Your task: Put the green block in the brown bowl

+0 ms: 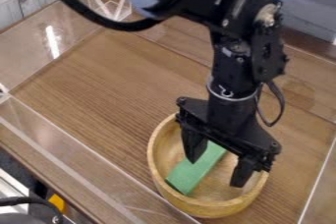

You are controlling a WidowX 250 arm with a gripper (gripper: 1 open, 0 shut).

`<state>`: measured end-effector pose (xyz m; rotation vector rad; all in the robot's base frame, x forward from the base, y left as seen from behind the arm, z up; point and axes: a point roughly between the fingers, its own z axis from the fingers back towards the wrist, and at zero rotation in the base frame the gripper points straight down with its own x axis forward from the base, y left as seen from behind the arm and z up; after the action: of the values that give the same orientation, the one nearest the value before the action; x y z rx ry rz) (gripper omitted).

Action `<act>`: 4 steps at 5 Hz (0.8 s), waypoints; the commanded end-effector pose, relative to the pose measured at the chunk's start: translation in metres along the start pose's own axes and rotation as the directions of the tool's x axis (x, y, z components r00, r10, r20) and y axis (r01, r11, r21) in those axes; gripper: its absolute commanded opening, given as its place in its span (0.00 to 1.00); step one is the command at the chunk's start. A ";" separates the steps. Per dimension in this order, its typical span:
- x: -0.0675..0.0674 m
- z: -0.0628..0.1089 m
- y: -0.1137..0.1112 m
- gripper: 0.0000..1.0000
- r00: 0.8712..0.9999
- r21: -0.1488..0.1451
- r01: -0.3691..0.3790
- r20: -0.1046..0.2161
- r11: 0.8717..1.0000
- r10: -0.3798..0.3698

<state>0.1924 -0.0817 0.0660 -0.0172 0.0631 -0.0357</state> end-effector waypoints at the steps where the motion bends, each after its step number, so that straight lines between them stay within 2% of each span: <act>1: 0.000 0.006 -0.001 1.00 0.999 -0.002 -0.036 0.027 0.999 0.036; 3: 0.013 0.010 0.014 1.00 0.987 0.016 -0.158 0.019 0.987 0.158; 4: 0.020 0.008 0.019 1.00 0.990 0.023 -0.143 0.020 0.990 0.142</act>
<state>0.2048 -0.0628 0.0642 0.0214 0.0836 0.1030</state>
